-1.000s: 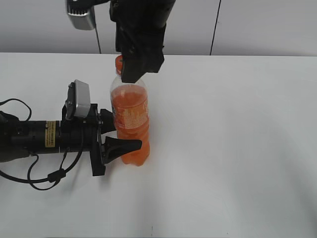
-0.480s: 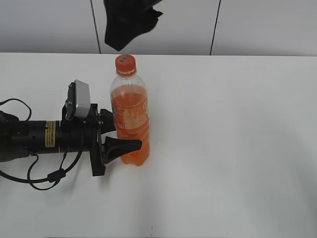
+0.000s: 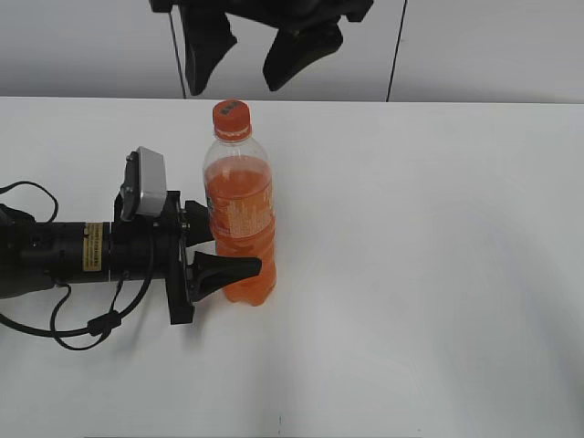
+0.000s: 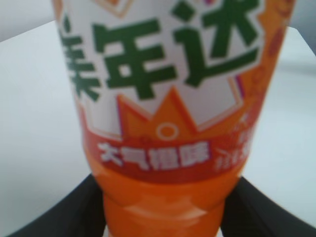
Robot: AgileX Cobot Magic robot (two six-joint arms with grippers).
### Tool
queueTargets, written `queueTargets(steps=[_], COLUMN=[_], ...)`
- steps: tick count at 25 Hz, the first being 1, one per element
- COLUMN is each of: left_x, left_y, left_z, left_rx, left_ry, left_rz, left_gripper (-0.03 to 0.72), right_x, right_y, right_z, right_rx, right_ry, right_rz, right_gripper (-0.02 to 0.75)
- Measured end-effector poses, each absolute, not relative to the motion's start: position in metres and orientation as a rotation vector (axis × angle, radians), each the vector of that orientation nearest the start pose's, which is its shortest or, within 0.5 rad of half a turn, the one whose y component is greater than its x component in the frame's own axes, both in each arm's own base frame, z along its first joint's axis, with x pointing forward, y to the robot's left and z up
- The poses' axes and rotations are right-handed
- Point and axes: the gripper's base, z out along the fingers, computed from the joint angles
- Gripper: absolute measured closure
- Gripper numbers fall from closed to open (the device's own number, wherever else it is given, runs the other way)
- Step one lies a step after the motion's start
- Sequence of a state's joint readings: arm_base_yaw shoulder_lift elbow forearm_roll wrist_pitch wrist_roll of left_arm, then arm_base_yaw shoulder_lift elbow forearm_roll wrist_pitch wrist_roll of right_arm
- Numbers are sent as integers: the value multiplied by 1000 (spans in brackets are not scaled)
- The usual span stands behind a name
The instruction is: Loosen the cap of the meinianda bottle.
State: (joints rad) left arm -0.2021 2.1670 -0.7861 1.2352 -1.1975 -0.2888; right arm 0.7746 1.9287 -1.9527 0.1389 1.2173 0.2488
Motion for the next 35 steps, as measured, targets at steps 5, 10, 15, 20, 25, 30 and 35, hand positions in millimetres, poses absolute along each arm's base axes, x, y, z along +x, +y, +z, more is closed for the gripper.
queueTargets(steps=[5,10,15,20,25,30,35], left_x=[294,294,294,294,294,294,294], left_y=[-142,-142,-142,-142,-142,-142,-142], left_z=[75,75,75,75,75,75,75], left_rx=[1208,1208,1208,1208,1208,1208,1206], left_ry=[1534,1533,1533,1533,1533,1533,1534], left_rz=[-938,-938,-938,-938,-938,-938,-940], left_gripper=[294,294,294,294,294,294,294], right_x=[299,300,300,300,299,299,299], right_y=[310,310,310,310,311,311,311], right_z=[327,316,311,311,311,311,311], right_rx=[-698,-704,-708,-708,-707,-716,-908], right_ry=[2709,2741,2755,2756,2758,2755,2680], right_rz=[458,433,421,425,430,431,399], right_gripper=[192,192,276,364,373,432,449])
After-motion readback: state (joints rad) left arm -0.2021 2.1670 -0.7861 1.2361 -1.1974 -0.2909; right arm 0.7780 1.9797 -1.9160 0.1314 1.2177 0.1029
